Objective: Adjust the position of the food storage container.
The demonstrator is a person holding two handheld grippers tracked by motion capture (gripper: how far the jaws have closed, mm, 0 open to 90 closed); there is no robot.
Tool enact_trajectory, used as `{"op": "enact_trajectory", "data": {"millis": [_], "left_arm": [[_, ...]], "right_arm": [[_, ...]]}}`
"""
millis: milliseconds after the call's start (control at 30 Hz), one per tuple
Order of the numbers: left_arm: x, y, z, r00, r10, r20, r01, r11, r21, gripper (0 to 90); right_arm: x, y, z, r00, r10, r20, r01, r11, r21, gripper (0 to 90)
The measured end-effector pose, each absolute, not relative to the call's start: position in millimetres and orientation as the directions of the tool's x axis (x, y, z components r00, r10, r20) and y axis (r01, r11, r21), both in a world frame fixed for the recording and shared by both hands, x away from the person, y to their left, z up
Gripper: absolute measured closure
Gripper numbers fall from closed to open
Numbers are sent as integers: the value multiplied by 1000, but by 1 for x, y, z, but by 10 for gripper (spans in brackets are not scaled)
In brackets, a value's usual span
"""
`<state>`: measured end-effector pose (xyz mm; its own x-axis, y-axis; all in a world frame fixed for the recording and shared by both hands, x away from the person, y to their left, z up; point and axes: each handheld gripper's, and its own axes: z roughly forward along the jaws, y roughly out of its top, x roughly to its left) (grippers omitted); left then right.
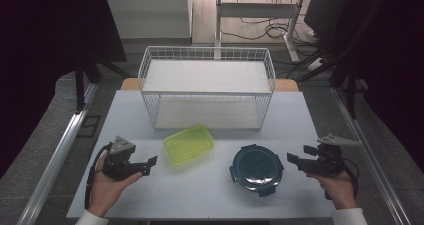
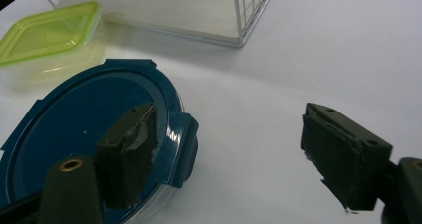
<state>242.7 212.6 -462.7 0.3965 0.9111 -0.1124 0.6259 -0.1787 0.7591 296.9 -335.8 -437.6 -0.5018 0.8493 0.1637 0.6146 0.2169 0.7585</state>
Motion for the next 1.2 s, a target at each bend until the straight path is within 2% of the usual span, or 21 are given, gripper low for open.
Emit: {"op": "enact_trajectory", "data": {"millis": [600, 700, 800, 867, 1033, 1200], "left_arm": [[244, 222, -467, 365, 918, -153, 661, -140, 737, 135], [244, 222, -467, 375, 919, -123, 658, -170, 734, 130], [240, 227, -469, 356, 924, -140, 669, -148, 728, 130], [238, 228, -472, 347, 924, -162, 680, -129, 722, 130], [232, 226, -475, 359, 924, -131, 677, -161, 718, 129], [230, 222, -474, 376, 917, -130, 669, -171, 723, 127]], "right_arm": [[300, -342, -436, -466, 864, 191, 647, 185, 739, 324], [308, -340, -437, -463, 871, 166, 665, 217, 715, 375], [312, -337, -434, -463, 875, 143, 661, 233, 713, 446], [313, -334, -437, -466, 874, 135, 670, 250, 699, 510], [318, -329, -445, -502, 859, 103, 694, 329, 641, 651], [321, -327, -445, -517, 850, 103, 704, 354, 616, 819]]}}
